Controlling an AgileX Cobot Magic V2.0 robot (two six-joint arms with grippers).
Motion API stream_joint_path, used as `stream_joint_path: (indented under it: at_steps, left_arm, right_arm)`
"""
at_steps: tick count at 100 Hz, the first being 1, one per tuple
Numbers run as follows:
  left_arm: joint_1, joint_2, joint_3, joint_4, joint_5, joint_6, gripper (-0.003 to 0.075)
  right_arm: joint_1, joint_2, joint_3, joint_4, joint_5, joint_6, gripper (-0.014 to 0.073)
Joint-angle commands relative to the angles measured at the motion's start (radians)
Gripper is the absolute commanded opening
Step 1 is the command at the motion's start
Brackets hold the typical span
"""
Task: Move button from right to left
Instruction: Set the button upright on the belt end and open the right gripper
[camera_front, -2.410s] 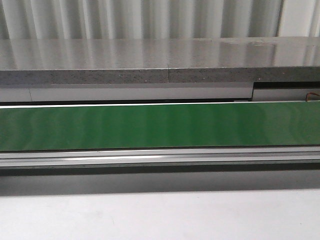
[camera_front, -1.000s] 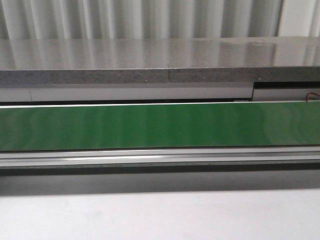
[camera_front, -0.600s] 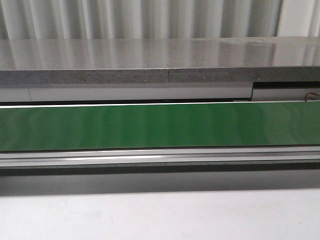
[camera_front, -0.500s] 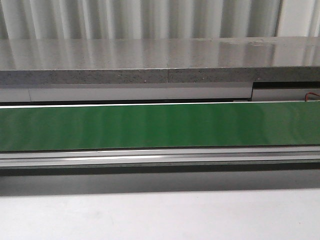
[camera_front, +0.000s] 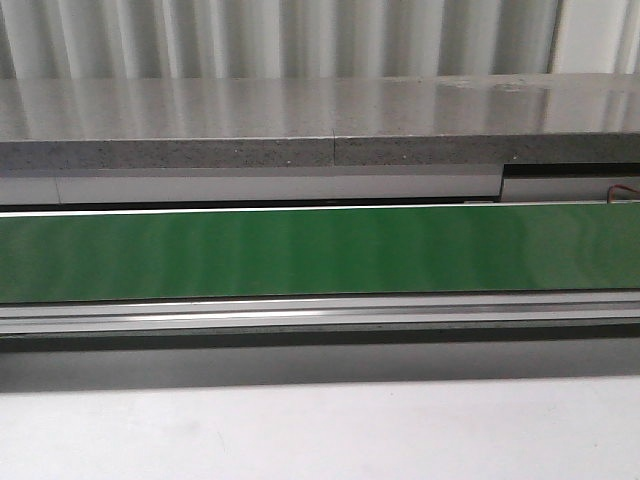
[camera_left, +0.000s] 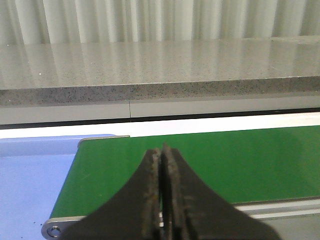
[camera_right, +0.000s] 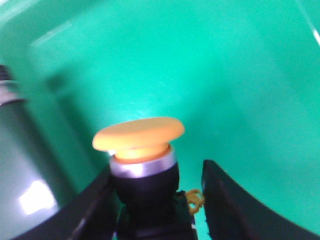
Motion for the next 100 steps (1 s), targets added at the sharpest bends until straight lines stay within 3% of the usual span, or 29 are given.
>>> stream_joint_path:
  at_steps: [1,35,87,94,100]
  left_arm:
    - [-0.005,-0.034,0.027,-0.008,-0.087,-0.009,-0.002]
    - [-0.005,-0.034,0.027,-0.008,-0.087,-0.009,-0.002]
    - [-0.005,-0.034,0.027,-0.008,-0.087,-0.009,-0.002]
    - [-0.005,-0.034,0.027,-0.008,-0.087,-0.009,-0.002]
    - [-0.005,-0.034,0.027,-0.008,-0.087,-0.009,-0.002]
  right_arm:
    - [0.037,-0.096,-0.03,0.001,0.01,-0.012,0.0207]
    - [0.235,-0.123,-0.03,0.001,0.115,-0.012,0.0207]
    - [0.316,-0.053,-0.029,0.006,0.129,-0.021,0.0207]
    - [0.316,-0.05,-0.029,0.006,0.13,-0.022,0.0239]
    - [0.316,-0.049,-0.029,0.009,0.135,-0.036,0.0322]
